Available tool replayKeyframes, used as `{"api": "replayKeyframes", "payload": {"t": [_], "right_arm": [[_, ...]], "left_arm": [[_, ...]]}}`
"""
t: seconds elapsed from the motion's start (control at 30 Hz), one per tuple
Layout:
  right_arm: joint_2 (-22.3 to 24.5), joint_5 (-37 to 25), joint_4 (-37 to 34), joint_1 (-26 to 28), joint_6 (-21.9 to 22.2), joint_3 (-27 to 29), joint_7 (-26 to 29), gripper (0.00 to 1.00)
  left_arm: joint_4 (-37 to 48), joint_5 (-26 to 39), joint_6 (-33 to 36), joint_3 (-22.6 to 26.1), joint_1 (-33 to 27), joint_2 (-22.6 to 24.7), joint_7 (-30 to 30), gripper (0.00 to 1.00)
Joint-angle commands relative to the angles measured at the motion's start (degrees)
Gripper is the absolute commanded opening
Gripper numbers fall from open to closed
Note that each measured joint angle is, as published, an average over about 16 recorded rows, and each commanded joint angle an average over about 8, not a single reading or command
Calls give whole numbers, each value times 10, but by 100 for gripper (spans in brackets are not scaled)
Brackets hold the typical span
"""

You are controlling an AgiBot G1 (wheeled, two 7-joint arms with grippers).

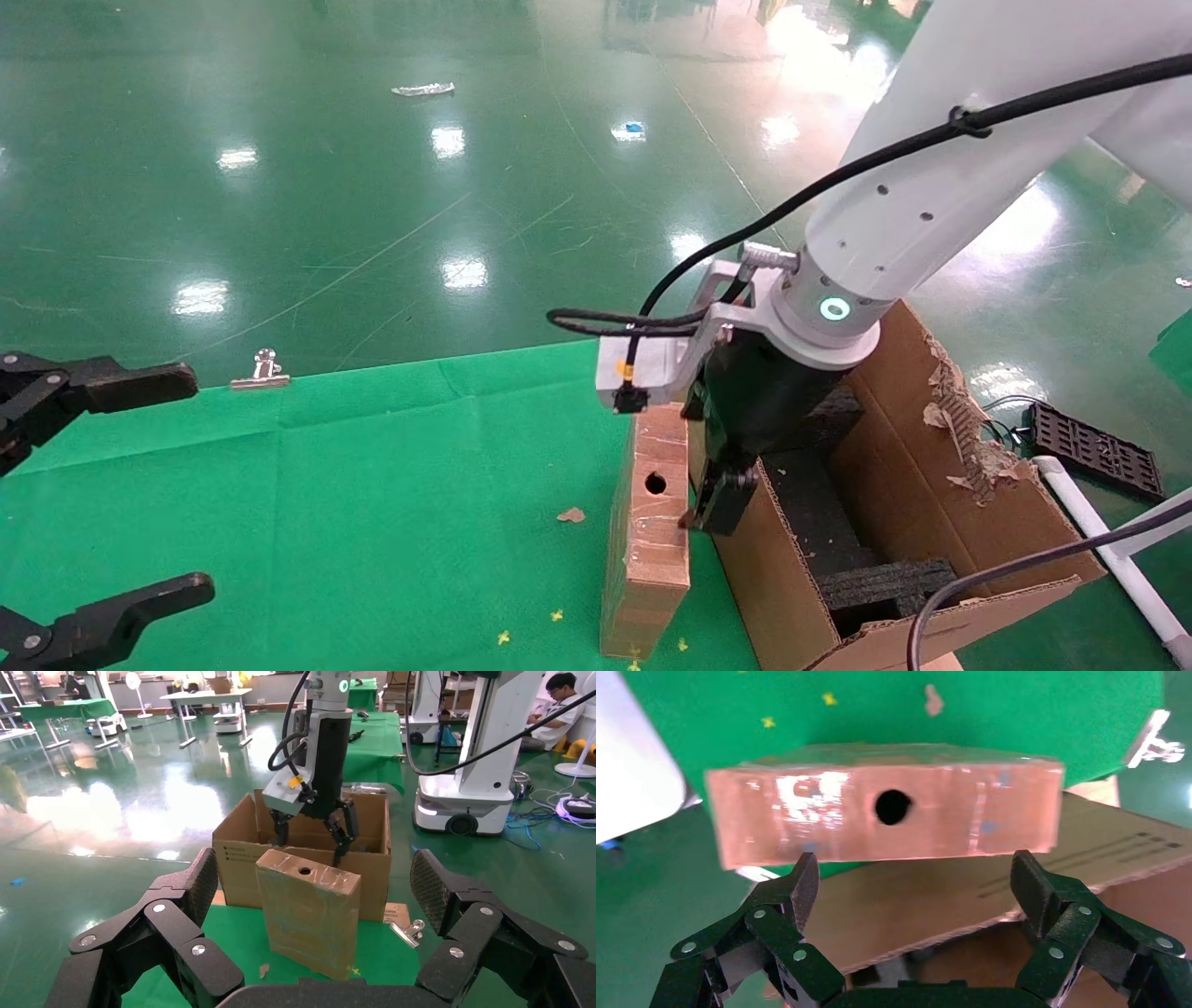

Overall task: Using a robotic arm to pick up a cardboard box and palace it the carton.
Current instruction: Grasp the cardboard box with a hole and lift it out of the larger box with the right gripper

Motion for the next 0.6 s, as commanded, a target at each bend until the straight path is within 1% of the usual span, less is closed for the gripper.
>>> {"api": "replayKeyframes", "payload": {"t": [0.03,0.2,0.33,0.47,0.6], "right_arm": [[-5,14,0,12,3,-26,9,100],[-9,30,-3,20,12,-49,21,100],[-5,50,-20,23,16,-53,47,100],[-1,82,-69,27,12,-51,88,100],[-8,117,-148,29,2,-59,143,100]], "left_arm": [[0,0,0,0,0,0,0,100],[0,0,0,0,0,0,0,100],[0,0,0,0,0,0,0,100],[0,0,0,1,0,0,0,100],[0,-1,0,1,0,0,0,100]]}}
